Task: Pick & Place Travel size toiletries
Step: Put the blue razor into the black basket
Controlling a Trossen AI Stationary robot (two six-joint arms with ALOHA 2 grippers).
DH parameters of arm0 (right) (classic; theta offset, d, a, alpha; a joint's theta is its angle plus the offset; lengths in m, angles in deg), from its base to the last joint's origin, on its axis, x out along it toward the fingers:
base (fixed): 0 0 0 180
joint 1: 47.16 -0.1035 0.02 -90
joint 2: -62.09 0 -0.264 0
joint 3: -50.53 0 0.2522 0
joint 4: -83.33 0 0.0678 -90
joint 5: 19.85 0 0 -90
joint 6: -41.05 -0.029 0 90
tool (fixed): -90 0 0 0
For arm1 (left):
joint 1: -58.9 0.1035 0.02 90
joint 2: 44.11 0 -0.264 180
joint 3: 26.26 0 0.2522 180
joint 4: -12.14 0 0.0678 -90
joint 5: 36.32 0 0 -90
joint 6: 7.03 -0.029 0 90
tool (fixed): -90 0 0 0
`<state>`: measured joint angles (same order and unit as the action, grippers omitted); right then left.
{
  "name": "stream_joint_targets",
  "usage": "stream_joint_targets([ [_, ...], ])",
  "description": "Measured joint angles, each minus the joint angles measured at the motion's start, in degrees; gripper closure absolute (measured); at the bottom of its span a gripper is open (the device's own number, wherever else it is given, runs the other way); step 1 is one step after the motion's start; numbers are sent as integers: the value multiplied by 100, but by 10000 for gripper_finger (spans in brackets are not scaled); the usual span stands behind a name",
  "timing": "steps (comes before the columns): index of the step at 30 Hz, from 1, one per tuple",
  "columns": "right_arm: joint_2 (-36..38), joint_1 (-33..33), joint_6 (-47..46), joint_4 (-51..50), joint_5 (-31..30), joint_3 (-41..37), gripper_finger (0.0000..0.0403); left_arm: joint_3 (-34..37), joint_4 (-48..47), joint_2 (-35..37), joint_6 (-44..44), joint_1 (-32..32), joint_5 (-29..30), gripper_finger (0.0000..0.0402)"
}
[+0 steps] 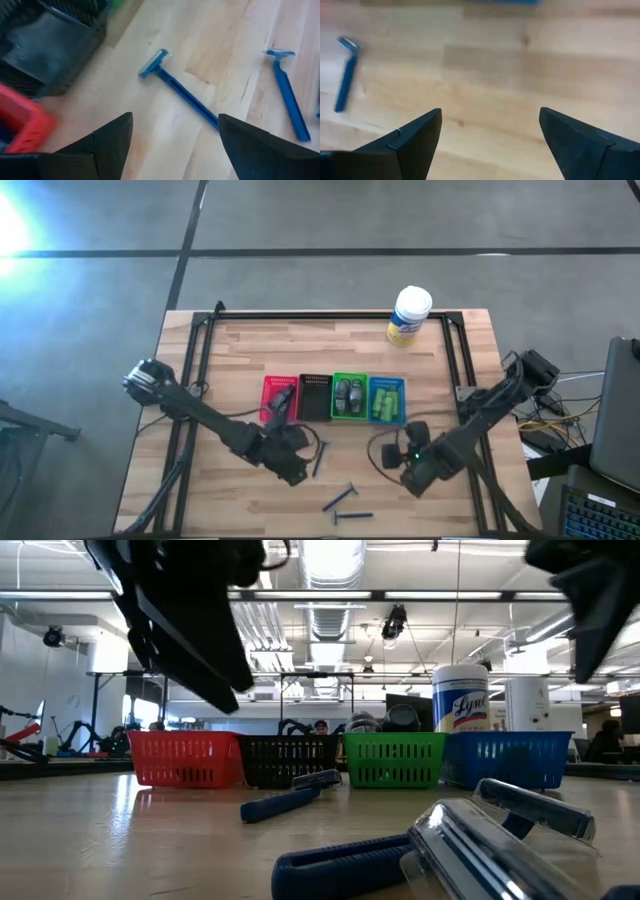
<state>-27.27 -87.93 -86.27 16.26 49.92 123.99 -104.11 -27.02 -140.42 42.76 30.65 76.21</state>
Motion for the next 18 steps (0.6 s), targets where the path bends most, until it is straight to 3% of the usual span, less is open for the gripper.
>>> stream_joint_targets([
  [4,-257,-335,-615,-49,377,74,67,-401,-34,-555,305,-43,-13,110],
  [9,-437,-409,-709,-193,1016,102,73,-1192,-563,-1249,454,-83,-18,111],
  [13,-423,-411,-634,-319,1026,102,85,-1901,-1293,-1831,707,-79,-72,111],
  [18,-397,-413,-567,-672,1022,100,101,-2497,-1441,-2433,899,-57,-363,117],
])
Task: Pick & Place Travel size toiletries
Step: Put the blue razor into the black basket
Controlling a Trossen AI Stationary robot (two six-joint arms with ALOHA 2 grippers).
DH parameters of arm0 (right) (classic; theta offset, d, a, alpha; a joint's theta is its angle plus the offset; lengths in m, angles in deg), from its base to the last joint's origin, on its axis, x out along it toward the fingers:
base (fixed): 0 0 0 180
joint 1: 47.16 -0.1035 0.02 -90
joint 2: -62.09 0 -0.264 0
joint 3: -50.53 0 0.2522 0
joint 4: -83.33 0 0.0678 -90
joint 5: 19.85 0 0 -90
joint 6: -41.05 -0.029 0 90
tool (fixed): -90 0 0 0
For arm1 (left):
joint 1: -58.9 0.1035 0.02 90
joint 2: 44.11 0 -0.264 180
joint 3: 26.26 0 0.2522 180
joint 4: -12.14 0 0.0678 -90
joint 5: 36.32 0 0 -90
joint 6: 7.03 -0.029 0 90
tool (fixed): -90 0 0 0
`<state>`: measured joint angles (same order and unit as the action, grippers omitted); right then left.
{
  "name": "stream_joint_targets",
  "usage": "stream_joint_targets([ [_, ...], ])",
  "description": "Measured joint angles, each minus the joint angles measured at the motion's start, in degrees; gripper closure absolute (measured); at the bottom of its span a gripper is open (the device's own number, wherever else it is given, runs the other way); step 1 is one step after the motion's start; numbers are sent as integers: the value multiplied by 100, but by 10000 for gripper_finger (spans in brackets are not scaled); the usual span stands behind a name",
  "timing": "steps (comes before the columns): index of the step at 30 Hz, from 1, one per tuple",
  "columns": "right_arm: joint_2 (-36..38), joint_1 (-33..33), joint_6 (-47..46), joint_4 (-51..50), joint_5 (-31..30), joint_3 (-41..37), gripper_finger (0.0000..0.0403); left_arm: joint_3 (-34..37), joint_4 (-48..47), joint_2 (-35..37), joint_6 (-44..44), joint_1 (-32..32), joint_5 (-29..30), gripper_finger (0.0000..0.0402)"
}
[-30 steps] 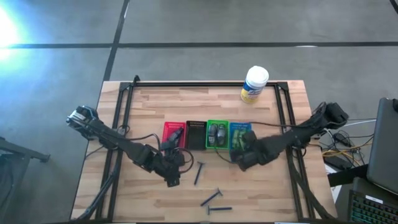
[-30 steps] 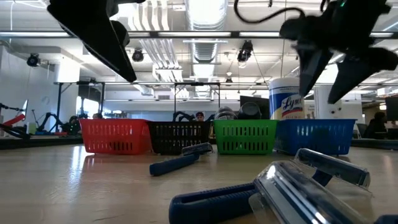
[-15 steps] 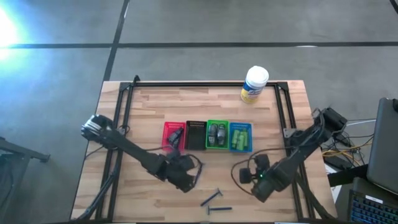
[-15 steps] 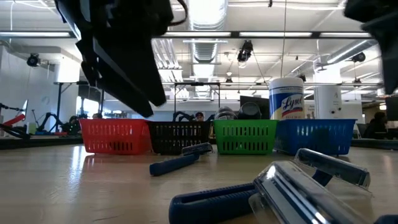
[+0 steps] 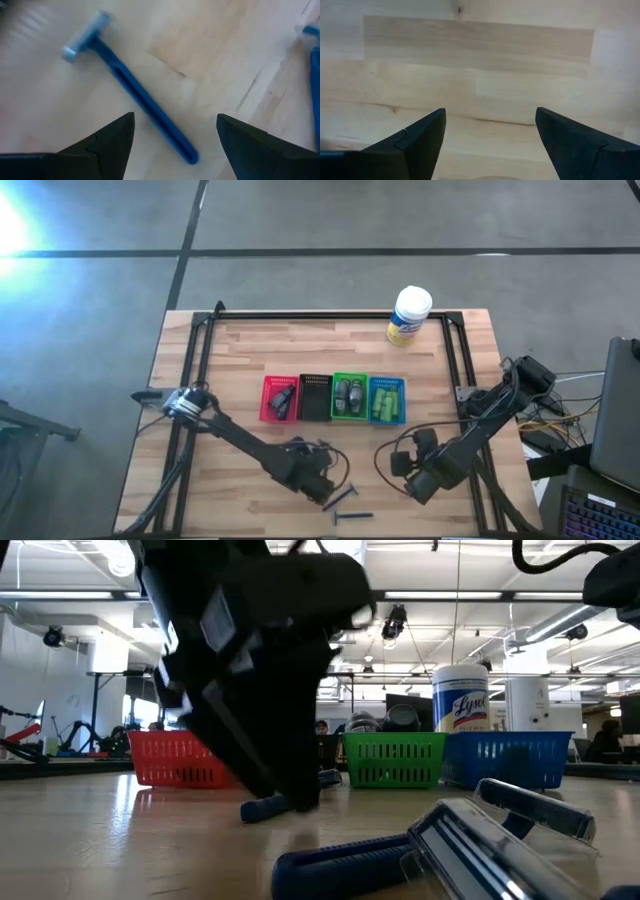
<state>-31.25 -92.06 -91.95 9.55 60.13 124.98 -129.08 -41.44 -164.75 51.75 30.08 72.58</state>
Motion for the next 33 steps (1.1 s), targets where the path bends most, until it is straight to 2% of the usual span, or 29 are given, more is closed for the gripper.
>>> stream_joint_targets([
  [8,7,-35,732,-4,-231,-5,129,-194,-318,-265,601,21,-205,165],
  [17,11,-31,1570,-295,-656,-18,163,-180,-412,-263,-225,35,-271,278],
  [21,11,-31,1842,-327,-667,-96,175,-176,-388,-265,-572,45,-236,321],
  [27,26,-31,2239,-304,-671,-160,195,-168,-432,-265,-625,50,-81,375],
  [33,221,-20,2576,-268,-925,-171,219,-141,-466,-124,-417,112,37,382],
])
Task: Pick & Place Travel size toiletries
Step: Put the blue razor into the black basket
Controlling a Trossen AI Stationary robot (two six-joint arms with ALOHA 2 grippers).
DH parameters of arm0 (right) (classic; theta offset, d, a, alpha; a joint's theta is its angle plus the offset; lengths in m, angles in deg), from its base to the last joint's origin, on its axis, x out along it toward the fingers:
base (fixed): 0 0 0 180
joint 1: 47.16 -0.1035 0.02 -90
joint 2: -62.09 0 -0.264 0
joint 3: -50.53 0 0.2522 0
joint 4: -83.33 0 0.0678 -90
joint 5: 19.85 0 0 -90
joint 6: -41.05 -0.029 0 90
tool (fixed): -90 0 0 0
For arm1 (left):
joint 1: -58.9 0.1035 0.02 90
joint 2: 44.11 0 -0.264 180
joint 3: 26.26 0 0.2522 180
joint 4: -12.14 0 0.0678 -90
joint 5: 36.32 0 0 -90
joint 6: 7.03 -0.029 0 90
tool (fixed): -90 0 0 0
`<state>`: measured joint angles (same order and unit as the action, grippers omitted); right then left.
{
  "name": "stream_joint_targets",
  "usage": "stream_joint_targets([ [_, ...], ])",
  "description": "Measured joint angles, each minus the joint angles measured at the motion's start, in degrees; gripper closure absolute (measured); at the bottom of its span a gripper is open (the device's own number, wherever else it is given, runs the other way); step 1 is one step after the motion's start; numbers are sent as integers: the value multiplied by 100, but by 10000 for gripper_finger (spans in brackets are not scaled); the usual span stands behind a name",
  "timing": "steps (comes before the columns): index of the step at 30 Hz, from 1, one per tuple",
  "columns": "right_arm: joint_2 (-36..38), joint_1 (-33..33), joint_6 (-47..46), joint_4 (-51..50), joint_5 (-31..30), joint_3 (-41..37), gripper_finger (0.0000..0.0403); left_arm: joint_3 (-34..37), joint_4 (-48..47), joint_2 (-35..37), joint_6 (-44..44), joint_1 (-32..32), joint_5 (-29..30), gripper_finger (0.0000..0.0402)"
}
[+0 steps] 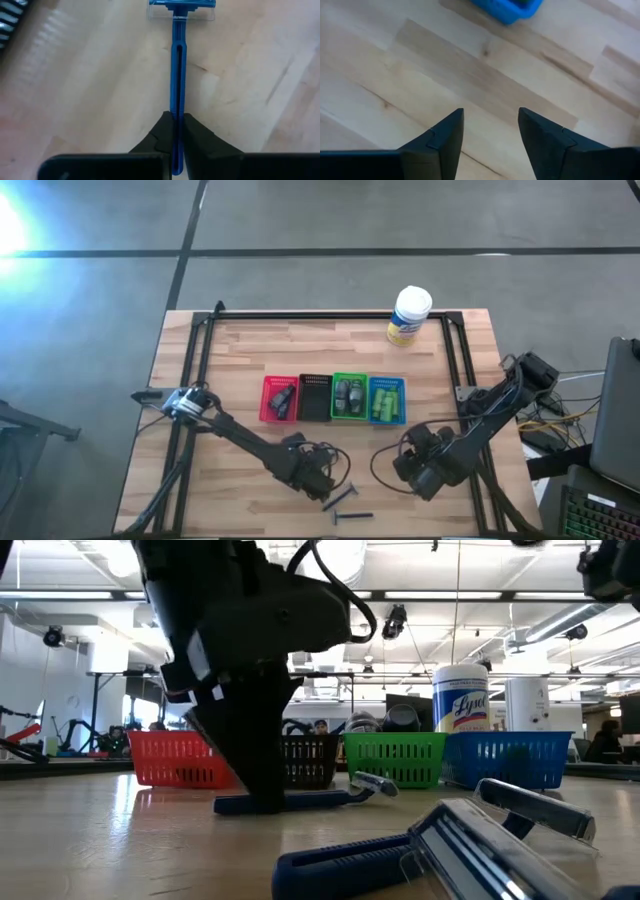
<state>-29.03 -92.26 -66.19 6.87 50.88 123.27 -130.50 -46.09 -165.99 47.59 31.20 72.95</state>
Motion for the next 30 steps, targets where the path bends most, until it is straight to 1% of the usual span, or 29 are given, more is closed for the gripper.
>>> stream_joint_targets([
  [3,176,42,191,18,-250,-5,233,6,9,211,195,24,154,382],
  [9,624,219,449,147,-755,-26,263,-2,88,883,421,24,842,382],
  [14,1019,489,1382,1043,-1151,-28,289,5,95,1517,324,23,1397,382],
  [17,1215,672,2037,1713,-1332,-28,303,164,140,1904,180,63,1606,382],
  [19,1331,783,2378,2070,-1433,-28,309,396,191,2193,92,125,1677,382],
  [21,1438,901,2704,2373,-1461,-28,311,703,474,2541,-48,200,1676,382],
  [26,1685,1178,3419,2865,-1474,-30,294,1837,1860,3448,-518,419,1450,382],
  [28,1762,1272,3519,2930,-1454,-28,282,2328,2303,3794,-493,528,1405,382],
  [30,1809,1356,3519,2906,-1437,-28,270,2822,2630,4077,-121,654,1403,382],
])
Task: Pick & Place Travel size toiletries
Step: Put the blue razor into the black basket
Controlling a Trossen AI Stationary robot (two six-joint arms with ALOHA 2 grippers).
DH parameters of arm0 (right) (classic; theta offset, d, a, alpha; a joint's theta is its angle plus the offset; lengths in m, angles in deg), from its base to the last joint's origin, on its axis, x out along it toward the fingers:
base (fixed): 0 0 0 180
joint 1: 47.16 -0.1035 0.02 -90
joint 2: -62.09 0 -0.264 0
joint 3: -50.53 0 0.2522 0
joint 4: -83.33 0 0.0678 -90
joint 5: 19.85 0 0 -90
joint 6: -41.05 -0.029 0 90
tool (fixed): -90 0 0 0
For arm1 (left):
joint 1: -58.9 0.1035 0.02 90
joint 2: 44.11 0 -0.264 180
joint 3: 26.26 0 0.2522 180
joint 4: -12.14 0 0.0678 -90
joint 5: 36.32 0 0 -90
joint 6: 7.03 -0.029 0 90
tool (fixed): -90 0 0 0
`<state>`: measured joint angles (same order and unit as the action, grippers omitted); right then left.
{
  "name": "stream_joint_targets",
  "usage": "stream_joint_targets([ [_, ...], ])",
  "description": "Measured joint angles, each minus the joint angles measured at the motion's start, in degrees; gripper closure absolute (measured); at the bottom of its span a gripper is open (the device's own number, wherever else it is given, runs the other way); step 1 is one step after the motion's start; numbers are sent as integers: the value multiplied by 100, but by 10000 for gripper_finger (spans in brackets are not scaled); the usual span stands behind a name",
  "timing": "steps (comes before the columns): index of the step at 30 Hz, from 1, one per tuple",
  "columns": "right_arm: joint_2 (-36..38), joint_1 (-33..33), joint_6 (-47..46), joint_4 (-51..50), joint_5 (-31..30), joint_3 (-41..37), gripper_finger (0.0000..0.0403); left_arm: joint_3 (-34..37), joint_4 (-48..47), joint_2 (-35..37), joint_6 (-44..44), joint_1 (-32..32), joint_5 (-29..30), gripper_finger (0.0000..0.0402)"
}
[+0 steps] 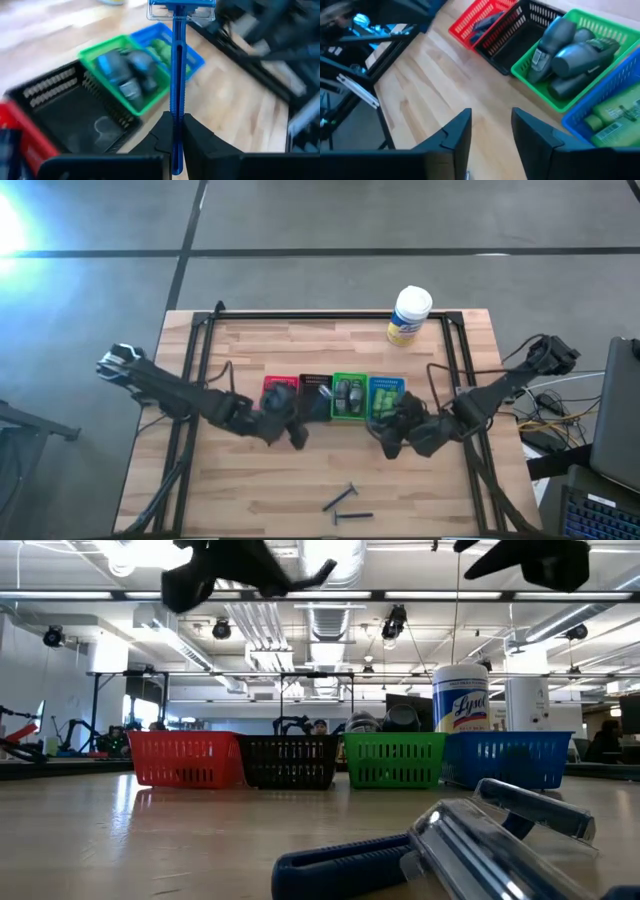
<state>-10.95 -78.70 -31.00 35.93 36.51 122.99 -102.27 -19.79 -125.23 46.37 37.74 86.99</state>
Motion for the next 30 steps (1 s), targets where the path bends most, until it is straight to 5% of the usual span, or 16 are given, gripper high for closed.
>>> stream_joint_targets([
  [7,18,237,-332,-10,11,0,236,1158,987,143,1869,749,-305,382],
  [19,11,246,-664,-46,15,-36,207,1182,981,-881,2250,1601,-1336,380],
  [30,11,164,-683,-64,54,-66,216,1075,913,-1074,2450,1638,-1319,237],
])
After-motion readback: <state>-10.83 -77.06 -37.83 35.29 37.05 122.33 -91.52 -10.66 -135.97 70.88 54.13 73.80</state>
